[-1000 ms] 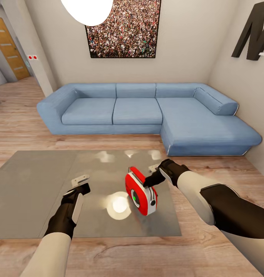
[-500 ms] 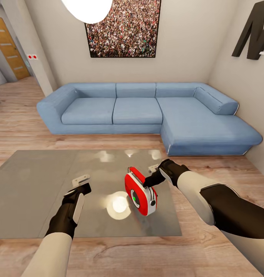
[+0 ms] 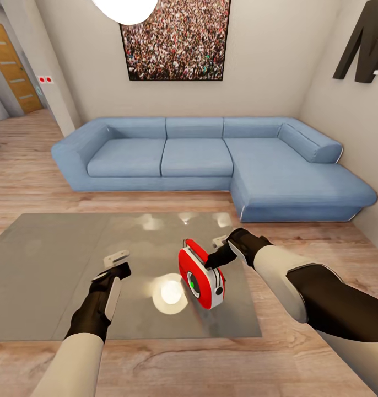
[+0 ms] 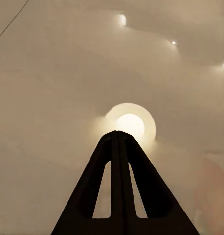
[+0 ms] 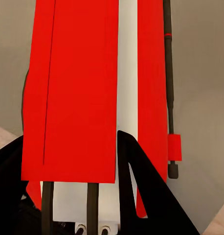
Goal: Turn on the radio receiver that's on the table in the living room.
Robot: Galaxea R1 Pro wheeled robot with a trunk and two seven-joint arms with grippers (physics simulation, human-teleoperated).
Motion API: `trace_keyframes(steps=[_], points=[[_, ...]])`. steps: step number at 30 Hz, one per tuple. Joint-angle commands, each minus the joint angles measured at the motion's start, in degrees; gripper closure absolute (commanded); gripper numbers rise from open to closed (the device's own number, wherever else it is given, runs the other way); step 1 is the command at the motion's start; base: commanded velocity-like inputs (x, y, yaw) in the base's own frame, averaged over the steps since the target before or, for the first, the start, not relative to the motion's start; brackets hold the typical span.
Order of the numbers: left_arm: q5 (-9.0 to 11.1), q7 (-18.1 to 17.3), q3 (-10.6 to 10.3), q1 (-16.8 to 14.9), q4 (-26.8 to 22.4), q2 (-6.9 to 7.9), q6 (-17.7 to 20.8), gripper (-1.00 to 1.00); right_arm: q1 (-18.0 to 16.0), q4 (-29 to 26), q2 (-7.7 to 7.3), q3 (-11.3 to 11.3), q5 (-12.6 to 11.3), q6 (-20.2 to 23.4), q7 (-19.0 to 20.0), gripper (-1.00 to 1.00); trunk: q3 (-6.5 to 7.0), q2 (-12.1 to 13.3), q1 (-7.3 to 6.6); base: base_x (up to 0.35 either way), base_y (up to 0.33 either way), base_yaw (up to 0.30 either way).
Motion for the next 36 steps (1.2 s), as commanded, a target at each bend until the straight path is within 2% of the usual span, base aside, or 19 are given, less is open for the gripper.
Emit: trace_keyframes(steps=[1, 3, 7, 13, 21, 26, 29, 32, 36], points=[[0.0, 0.0, 0.0, 0.0, 0.0, -0.03, 0.0, 1.0, 0.0, 0.0, 0.01, -0.5, -0.3, 0.0, 0.0, 1.0, -0.18, -0.4, 0.22, 0.0, 0.0, 0.0], [0.0, -0.2, 0.0, 0.0, 0.0, -0.05, 0.0, 1.0, 0.0, 0.0, 0.01, -0.5, -0.3, 0.0, 0.0, 1.0, -0.54, -1.2, 0.66, 0.0, 0.0, 0.0], [0.0, -0.6, 0.0, 0.0, 0.0, 0.01, 0.1, 1.0, 0.0, 0.1, 0.01, -0.5, -0.3, -0.3, 0.0, 1.0, -0.54, -1.2, 0.66, 0.0, 0.0, 0.0], [0.0, -0.6, -0.1, 0.0, 0.0, -0.04, 0.1, 1.0, 0.0, 0.1, 0.01, -0.4, -0.3, -3.2, 0.0, 1.0, -0.54, -1.2, 0.66, 0.0, 0.0, 0.0], [0.1, -0.7, -0.1, 0.0, 0.0, -0.06, 0.1, 1.0, 0.3, 3.4, 0.09, -0.5, -0.4, -12.2, 0.0, 1.0, -0.54, -1.2, 0.66, 0.0, 0.0, 0.0], [0.1, -0.7, -0.1, 0.0, 0.0, -0.06, 0.1, 1.0, 0.3, 3.6, 0.09, -0.5, -0.6, -12.8, 0.0, 1.0, -0.54, -1.2, 0.66, 0.0, 0.0, 0.0], [0.0, -0.6, -0.2, 1.0, 1.0, -1.04, 0.3, 1.0, 0.7, 4.1, 1.06, 0.3, -0.3, -12.9, 0.1, 1.0, -0.54, -1.2, 0.66, 0.0, 0.0, 0.0], [0.0, -0.6, -0.1, 1.5, 1.9, -1.18, 0.1, 1.0, 0.7, 4.1, 2.01, 0.6, -0.4, -12.9, 0.4, 1.0, -0.54, -1.2, 0.66, 0.0, 0.0, 0.0], [0.0, -0.6, -0.1, 1.8, 2.8, -1.18, 0.0, 1.0, 0.7, 4.0, 1.94, 0.4, -0.2, -12.9, 0.6, 1.0, -0.54, -1.2, 0.66, 0.0, 0.0, 0.0]])
